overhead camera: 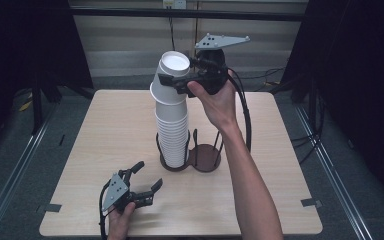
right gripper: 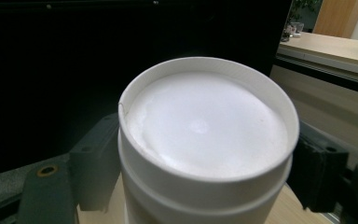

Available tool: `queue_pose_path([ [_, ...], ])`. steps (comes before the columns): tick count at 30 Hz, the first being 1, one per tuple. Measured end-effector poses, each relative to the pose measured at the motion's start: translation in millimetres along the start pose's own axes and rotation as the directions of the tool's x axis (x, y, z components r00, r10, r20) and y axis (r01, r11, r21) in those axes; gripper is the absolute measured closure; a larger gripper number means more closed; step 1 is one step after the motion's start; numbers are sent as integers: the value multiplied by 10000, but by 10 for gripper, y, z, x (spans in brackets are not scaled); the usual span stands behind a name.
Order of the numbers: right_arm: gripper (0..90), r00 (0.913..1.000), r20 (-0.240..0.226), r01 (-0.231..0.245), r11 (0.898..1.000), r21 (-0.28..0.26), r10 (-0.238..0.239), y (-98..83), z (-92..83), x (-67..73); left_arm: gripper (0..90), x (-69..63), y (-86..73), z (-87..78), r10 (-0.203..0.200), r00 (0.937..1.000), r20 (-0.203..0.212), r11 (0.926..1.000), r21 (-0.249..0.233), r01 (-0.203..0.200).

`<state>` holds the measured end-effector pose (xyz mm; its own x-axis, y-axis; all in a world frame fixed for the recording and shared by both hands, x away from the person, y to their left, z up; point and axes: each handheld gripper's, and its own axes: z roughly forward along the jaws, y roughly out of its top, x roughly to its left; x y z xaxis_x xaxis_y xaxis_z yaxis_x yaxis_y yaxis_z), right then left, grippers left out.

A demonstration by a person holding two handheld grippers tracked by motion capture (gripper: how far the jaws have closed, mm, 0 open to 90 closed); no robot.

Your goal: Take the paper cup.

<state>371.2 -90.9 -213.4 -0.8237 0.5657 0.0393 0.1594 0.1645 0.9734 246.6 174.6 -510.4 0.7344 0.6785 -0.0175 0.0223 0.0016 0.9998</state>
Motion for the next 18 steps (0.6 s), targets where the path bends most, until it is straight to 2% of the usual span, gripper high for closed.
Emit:
queue_pose_path([
  [8, 218, 10000, 0, -4, 9988, -485, 4, 8, -42, -3, 157, 0, 0, 0, 4, 10000, 1, 10000, 0, -4],
  [18, 218, 9998, -169, -141, 9923, -1227, 121, 0, -128, -6, 157, 0, 0, 0, 2, 10000, 7, 10000, 0, -2],
])
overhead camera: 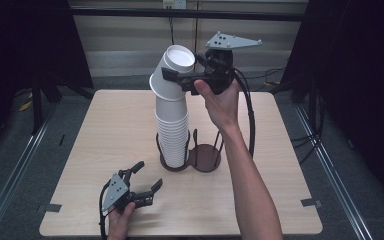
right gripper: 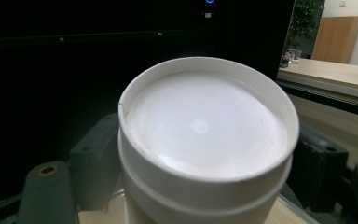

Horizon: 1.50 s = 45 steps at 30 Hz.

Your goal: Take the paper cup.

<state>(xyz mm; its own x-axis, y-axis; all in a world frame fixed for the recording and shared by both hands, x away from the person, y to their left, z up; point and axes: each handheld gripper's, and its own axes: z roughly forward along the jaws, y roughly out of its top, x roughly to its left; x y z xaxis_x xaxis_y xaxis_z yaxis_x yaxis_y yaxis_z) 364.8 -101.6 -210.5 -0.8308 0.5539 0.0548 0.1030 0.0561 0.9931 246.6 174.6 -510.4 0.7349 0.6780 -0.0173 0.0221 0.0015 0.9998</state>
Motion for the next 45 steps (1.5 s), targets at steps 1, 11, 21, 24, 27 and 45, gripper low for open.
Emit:
queue_pose_path([
  [1, 219, 10000, 21, -11, 10000, -47, 11, 1, -7, -2, 157, 0, 0, 0, 2, 10000, 1, 10000, -1, -2],
  [11, 219, 9998, -70, -163, 9988, -471, 160, 8, -81, -14, 157, 0, 0, 0, -2, 10000, 2, 10000, -2, 2],
  [21, 219, 9997, -48, -260, 9966, -780, 257, 36, -187, -29, 157, 0, 0, 0, 2, 10000, 2, 10000, 1, -2],
  [24, 219, 9997, -19, -257, 9966, -789, 256, 42, -215, -30, 157, 0, 0, 0, 1, 10000, 3, 10000, 0, -1],
  [27, 219, 9997, 4, -256, 9964, -803, 257, 49, -251, -28, 157, 0, 0, 0, -2, 10000, 5, 10000, -1, 2],
  [45, 219, 9990, 391, -171, 9969, -774, 202, 54, -559, -67, 155, 8, 2, -2, 109, 9999, -23, 9999, 20, -109],
])
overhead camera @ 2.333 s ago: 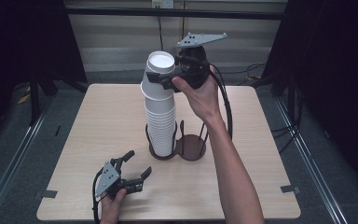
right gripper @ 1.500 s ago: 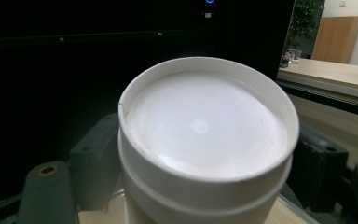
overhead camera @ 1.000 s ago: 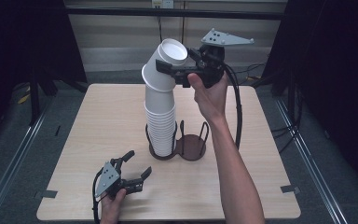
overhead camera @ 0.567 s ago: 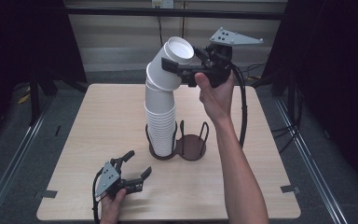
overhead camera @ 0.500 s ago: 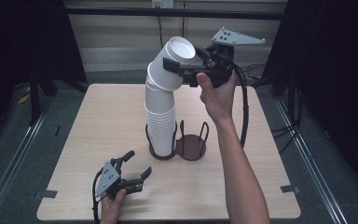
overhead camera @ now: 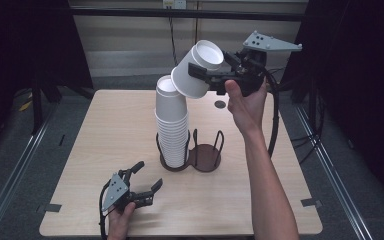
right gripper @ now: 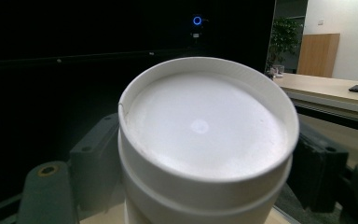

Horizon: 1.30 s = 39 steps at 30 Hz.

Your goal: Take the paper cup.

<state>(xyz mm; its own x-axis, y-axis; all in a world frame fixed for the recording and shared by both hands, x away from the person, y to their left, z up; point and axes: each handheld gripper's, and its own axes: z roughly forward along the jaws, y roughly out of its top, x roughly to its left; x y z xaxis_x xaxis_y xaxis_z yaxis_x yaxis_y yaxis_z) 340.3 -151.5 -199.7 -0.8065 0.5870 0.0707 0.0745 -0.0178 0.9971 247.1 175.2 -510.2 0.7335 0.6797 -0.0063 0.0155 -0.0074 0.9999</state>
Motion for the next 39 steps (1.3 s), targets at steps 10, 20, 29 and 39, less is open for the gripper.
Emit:
queue_pose_path([
  [10, 218, 9995, 296, 92, 10000, -7, -92, -49, -192, -19, 154, 1, 0, 1, -5, 10000, 4, 10000, -4, 5],
  [20, 218, 9985, 535, 71, 9997, 248, -84, -169, -350, -48, 155, -5, -1, 4, -129, 9999, 72, 9999, -3, 129],
  [29, 218, 9981, 598, 124, 9990, 428, -149, -356, -422, -41, 156, 3, 6, 0, -195, 9998, 84, 9998, 90, 194],
  [39, 219, 9991, 395, -165, 9974, 707, 137, -646, -473, -7, 157, -22, 160, 10, 111, 9982, 584, 9996, 254, -126],
])
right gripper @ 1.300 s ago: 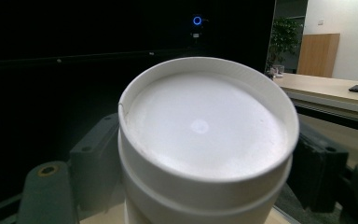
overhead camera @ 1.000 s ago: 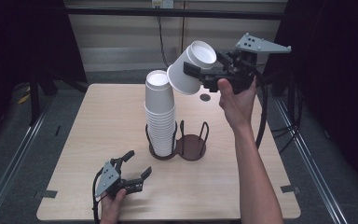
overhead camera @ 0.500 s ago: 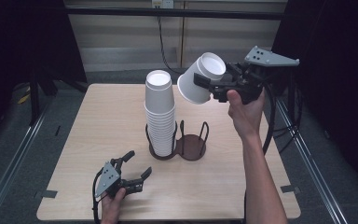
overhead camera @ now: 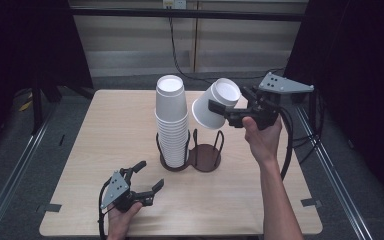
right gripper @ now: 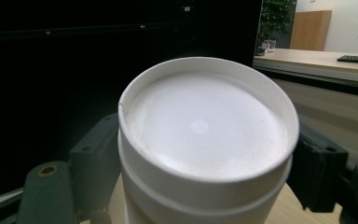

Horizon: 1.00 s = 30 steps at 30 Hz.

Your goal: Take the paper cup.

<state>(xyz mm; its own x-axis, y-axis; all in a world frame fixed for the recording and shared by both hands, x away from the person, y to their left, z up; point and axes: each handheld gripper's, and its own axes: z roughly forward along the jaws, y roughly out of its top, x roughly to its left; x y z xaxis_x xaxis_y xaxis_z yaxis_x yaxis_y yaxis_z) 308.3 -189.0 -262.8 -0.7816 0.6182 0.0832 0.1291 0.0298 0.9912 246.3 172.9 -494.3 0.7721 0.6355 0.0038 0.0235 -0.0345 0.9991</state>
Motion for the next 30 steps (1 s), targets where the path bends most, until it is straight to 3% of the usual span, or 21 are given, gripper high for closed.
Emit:
queue_pose_path([
  [2, 219, 10000, -50, 16, 9999, 106, -15, -53, 3, 25, 159, -2, 33, 3, -33, 9997, 262, 10000, -57, 34],
  [6, 219, 9998, -183, 5, 9999, 134, -2, -135, -6, 71, 159, -6, 90, 3, 144, 9992, 378, 9997, 209, -152],
  [11, 220, 9995, -293, -107, 9994, 323, 117, -265, -5, 113, 160, -24, 130, 9, 18, 9985, 556, 9998, 179, -28],
  [12, 220, 9995, -293, -115, 9993, 352, 126, -279, -9, 124, 159, -10, 144, 3, 238, 9981, 575, 9993, 279, -254],
  [14, 220, 9993, -355, -137, 9993, 344, 149, -323, -18, 144, 159, -19, 155, 13, 8, 9974, 722, 9997, 237, -25],
  [24, 219, 9984, -521, -176, 9988, 451, 200, -524, -46, 223, 168, -2, 259, 38, 200, 9943, 1050, 9990, 373, -240],
  [30, 219, 9970, -719, -229, 9976, 647, 275, -666, -5, 266, 168, -36, 252, 57, 30, 9923, 1240, 9992, 384, -79],
])
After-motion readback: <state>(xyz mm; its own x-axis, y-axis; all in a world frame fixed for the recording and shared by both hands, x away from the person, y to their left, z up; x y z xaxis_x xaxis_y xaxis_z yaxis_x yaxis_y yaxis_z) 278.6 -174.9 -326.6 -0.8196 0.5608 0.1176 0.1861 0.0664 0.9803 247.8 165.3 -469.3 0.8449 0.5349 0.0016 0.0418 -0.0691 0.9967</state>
